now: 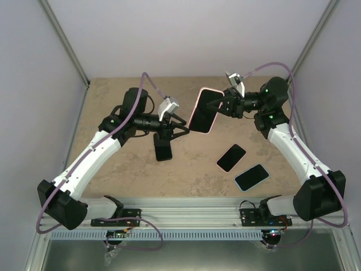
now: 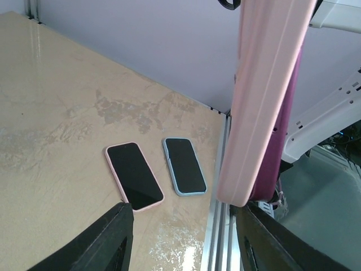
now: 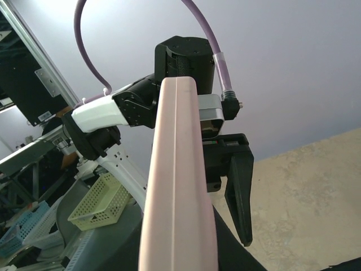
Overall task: Take the phone out of the phone case
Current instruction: Remove the phone case from the phone.
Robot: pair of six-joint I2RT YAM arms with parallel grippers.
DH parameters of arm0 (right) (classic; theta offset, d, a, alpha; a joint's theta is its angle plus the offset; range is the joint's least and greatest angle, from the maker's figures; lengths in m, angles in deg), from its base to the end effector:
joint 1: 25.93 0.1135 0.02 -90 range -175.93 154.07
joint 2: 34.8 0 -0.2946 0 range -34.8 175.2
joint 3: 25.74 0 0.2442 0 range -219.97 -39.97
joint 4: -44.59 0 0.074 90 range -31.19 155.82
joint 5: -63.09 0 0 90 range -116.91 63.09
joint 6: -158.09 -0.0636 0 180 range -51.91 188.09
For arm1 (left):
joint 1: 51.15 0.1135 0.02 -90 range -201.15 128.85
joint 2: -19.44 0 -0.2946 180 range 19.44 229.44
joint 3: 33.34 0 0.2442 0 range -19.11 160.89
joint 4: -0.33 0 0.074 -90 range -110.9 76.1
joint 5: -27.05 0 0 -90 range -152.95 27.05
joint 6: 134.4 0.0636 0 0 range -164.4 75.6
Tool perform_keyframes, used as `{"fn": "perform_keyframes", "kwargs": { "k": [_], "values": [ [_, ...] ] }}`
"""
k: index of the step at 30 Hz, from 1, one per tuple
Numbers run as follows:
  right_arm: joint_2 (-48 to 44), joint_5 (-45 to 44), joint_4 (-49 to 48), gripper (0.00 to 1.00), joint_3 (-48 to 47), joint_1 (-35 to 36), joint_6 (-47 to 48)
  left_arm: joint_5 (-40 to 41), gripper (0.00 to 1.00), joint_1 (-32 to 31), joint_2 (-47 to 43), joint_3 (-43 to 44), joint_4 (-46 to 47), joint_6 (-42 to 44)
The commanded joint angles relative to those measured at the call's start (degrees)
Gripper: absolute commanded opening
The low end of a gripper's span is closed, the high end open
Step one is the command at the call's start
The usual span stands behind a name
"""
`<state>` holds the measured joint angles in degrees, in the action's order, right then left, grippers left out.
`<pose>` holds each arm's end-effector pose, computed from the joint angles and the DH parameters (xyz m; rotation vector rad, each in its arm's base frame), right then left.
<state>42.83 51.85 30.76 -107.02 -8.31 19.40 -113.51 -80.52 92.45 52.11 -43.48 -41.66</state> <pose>0.2508 0.1451 0.4428 -0.9753 1.5204 1.7245 0.2113 -0.1753 0.3883 1.0879 1.8172 -1.2056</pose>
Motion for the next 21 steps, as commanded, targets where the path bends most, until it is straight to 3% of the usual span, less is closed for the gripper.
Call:
{"fn": "perform_keyframes", "kwargs": {
  "k": [1, 21],
  "values": [
    [-1.59, 3.39, -3.62, 0.01, -0.82, 1.43, -2.9, 5.54, 0.52, 0.24, 1.59, -0.12, 2.63, -1.79],
    [-1.95, 5.86, -8.28, 0.01, 1.51, 4.56, -8.63, 5.11, 0.5, 2.38, 1.81, -1.09, 8.18, -8.71]
  ]
}}
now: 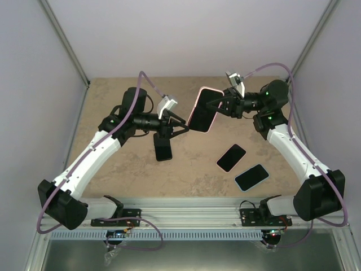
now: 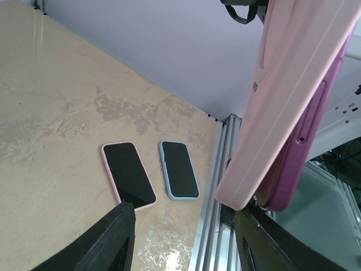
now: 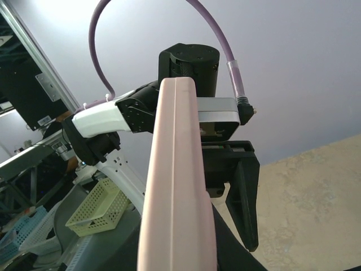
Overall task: Take the phone out of the phone case
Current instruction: Remove the phone case from the phone.
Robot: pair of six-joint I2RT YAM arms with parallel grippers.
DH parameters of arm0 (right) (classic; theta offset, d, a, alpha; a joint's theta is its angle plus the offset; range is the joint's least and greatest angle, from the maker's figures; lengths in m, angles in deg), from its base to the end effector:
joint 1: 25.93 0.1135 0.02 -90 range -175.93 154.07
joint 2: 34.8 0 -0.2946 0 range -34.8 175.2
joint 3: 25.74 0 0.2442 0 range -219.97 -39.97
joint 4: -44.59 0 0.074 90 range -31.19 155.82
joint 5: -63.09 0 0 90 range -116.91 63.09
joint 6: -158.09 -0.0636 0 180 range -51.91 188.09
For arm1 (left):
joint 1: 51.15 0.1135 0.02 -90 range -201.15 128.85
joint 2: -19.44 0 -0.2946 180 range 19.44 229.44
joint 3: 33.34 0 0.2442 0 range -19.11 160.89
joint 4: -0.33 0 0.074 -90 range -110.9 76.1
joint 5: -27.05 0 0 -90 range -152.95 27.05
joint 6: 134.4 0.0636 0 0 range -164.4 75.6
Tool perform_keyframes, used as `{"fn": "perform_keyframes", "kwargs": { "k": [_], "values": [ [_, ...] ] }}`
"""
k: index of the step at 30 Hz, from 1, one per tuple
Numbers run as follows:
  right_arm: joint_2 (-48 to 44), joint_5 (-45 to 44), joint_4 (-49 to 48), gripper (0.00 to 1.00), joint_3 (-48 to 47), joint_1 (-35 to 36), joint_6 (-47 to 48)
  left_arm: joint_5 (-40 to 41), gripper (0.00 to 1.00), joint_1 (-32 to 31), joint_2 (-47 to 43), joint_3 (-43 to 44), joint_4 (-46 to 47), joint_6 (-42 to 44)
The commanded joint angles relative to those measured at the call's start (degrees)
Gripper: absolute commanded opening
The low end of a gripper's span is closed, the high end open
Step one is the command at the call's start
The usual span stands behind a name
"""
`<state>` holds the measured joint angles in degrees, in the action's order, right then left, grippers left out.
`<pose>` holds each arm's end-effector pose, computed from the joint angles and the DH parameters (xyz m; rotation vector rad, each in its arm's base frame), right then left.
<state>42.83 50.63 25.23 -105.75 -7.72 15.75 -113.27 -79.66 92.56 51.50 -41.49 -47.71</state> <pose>0.2488 0.1472 0.4439 -0.9631 1.4960 1.7301 0.2163 -0.1732 0.3875 0.9875 1.8774 -1.2484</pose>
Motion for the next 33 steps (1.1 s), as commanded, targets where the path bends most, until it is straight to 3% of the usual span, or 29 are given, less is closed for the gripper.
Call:
{"fn": "perform_keyframes", "kwargs": {
  "k": [1, 5, 11, 16, 21, 26, 29, 33],
  "values": [
    [-1.91, 7.17, -2.6, 0.0, 0.34, 4.08, -4.77, 4.21, 0.5, 1.54, 1.67, -0.56, 6.56, -2.74],
    [-1.63, 6.83, 0.83, 0.01, 0.56, 4.75, -1.68, 0.32, 0.48, 1.61, 1.46, -0.71, 8.36, -3.77],
    [-0.54, 4.39, 6.44, 0.01, 0.83, 4.9, 3.11, -8.52, 0.25, 1.55, 1.08, -1.37, 11.32, -5.45],
    [0.82, 2.77, 7.21, 0.01, 0.92, 4.9, 3.44, -14.01, 0.16, 1.57, -0.03, -3.16, 14.24, -6.88],
    [2.03, 0.92, 7.81, 0.01, 1.36, 4.9, 3.34, -14.71, 0.14, 1.55, -0.51, -4.63, 16.72, -8.85],
    [2.36, -1.89, 9.25, 0.01, 2.58, 4.4, 3.92, -14.34, 0.01, 1.53, -0.68, -5.35, 19.26, -10.95],
    [2.78, -3.82, 10.69, 0.01, 2.28, 3.61, 3.91, -12.98, 0.0, 1.53, -0.41, -5.61, 19.95, -12.58],
    [2.86, -10.94, 16.59, 0.15, 2.74, 1.1, 4.52, -12.57, 0.0, 2.49, -0.18, -7.41, 25.31, -17.98]
  ]
}}
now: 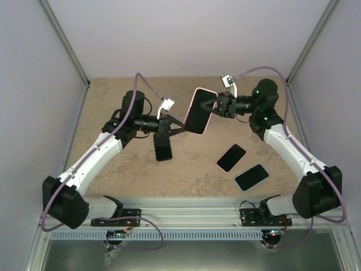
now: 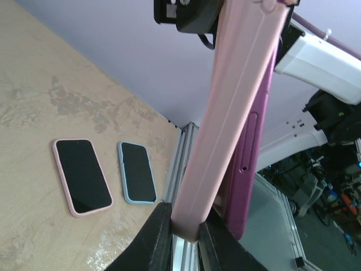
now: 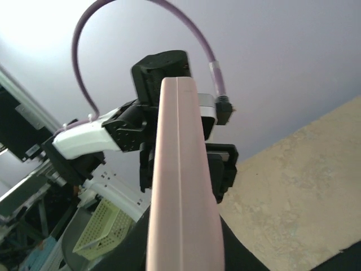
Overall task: Take the phone out of the phone case
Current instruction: Remove the phone case from the phone.
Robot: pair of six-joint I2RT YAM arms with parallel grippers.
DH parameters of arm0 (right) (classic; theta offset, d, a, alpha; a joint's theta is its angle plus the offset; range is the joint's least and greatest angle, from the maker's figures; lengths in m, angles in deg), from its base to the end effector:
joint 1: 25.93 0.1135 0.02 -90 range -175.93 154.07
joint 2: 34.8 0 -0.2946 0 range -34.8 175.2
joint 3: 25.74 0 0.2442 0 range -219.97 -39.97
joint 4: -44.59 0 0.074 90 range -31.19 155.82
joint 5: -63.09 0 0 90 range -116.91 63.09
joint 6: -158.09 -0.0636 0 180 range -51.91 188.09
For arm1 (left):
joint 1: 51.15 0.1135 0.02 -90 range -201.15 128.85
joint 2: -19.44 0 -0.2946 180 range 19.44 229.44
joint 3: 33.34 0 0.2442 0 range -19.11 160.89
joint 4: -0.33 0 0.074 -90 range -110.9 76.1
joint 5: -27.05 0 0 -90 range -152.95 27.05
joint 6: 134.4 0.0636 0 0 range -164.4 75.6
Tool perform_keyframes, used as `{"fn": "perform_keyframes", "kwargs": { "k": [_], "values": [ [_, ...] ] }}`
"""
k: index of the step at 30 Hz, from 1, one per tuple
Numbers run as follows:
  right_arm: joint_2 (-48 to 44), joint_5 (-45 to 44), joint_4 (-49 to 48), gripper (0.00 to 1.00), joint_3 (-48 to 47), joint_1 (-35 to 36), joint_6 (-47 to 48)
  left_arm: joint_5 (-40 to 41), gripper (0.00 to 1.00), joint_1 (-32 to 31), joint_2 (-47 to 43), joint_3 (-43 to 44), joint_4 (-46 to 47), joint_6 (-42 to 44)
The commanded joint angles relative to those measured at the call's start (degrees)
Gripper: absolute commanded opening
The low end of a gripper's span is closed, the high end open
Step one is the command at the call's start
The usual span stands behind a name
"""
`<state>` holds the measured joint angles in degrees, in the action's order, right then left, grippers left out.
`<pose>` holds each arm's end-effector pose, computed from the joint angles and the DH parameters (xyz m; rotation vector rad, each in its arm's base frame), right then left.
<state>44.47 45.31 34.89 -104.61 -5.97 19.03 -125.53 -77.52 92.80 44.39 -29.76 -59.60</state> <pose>0.2628 0.1599 0.4163 -0.8087 1.6507 1.7684 0.2188 -0.1715 0.3695 0.9313 1.8693 -1.5436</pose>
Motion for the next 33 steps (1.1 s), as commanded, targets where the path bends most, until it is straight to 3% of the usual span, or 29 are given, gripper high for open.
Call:
{"fn": "perform_keyframes", "kwargs": {
  "k": [1, 4, 13, 19, 25, 33],
  "values": [
    [1.19, -6.38, 6.62, 0.18, 2.14, -1.73, 0.21, -0.14, 0.0, 0.67, -0.28, -0.94, 15.24, -7.87],
    [0.86, -7.6, 3.92, 0.28, 3.81, -2.94, -3.4, 0.25, 0.0, 1.67, 0.22, -2.3, 19.9, -11.97],
    [0.62, -8.91, 2.96, 0.34, 4.81, -3.0, -4.67, -0.73, 0.0, 1.88, 1.82, -4.81, 29.71, -21.12],
    [0.78, -7.09, -3.73, 0.29, 6.01, -3.09, -9.27, -2.89, 0.0, 1.85, 2.09, -9.72, 43.33, -32.18],
    [0.79, -6.28, -5.91, 0.01, 6.01, -3.27, -9.89, -1.18, 0.0, 1.85, 1.17, -10.1, 38.44, -27.2],
    [0.3, -2.48, -8.05, 0.01, 7.57, -2.93, -8.49, 1.09, 0.04, 1.85, 0.22, -5.25, 25.16, -15.67]
  ]
}}
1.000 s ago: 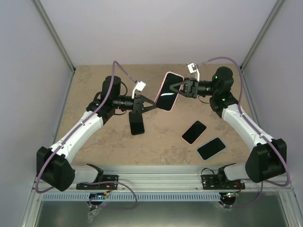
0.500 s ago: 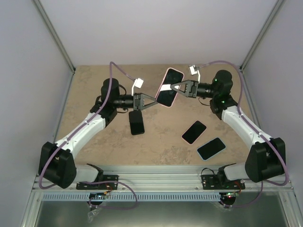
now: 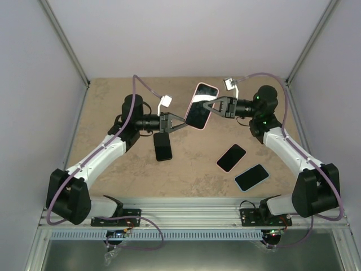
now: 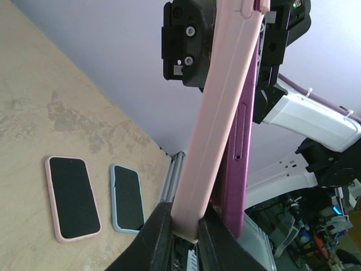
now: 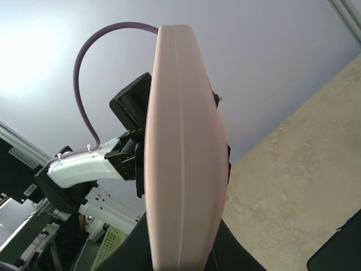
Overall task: Take the phone out of the phone case
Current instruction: Remove the phone case from the phone.
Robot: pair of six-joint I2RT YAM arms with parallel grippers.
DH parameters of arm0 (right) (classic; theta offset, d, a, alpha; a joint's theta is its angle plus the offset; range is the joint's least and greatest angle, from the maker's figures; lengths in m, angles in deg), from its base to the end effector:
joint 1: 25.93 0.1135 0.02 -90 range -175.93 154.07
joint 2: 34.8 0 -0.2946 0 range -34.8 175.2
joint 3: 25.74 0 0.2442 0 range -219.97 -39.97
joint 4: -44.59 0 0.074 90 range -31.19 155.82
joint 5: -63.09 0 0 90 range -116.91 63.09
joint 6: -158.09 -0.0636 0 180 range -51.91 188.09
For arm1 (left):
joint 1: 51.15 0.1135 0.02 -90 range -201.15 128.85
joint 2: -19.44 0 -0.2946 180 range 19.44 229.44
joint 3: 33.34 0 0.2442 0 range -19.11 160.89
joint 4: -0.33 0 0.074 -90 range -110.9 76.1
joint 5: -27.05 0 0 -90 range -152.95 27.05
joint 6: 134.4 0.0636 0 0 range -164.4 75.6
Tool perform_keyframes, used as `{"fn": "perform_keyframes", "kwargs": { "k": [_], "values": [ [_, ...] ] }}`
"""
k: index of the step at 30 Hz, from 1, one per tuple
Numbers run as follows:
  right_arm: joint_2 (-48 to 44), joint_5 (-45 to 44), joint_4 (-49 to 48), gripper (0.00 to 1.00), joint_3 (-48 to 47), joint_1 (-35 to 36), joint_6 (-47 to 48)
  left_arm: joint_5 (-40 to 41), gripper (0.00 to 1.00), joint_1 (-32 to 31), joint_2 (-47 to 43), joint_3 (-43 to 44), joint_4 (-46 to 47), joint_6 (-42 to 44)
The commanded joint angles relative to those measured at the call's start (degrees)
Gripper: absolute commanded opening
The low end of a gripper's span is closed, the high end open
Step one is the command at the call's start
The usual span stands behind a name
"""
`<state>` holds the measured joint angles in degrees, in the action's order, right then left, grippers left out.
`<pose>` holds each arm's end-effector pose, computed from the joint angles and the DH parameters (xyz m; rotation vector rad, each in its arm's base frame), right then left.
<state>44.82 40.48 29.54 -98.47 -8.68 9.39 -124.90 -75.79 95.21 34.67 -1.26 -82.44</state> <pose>0.2756 0.1471 0.3880 -0.5363 1.7716 1.8126 0.2421 -0.1728 0.3492 0.6860 1.8544 -1.6810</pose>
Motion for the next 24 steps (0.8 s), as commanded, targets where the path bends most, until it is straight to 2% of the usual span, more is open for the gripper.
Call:
{"fn": "perform_keyframes", "kwargs": {
  "k": [1, 6, 15, 24],
  "values": [
    [-0.04, 3.1, -2.93, 0.01, 1.64, -0.02, 1.18, 0.24, 0.05, 0.12, -2.02, 5.08, -3.91, 7.65],
    [-0.36, 7.03, -2.56, 0.01, 2.02, 1.25, 2.46, -0.13, 0.16, 0.12, -1.74, 6.77, -5.92, 9.74],
    [-2.65, 11.82, 8.16, 0.01, 2.81, 2.52, 11.82, -1.97, 0.37, 0.19, -1.0, 11.33, -10.94, 15.33],
    [-2.54, 14.39, 15.1, 0.01, 2.6, 5.09, 17.07, -3.65, 0.4, -0.01, -0.18, 11.23, -6.71, 12.26]
  ]
}}
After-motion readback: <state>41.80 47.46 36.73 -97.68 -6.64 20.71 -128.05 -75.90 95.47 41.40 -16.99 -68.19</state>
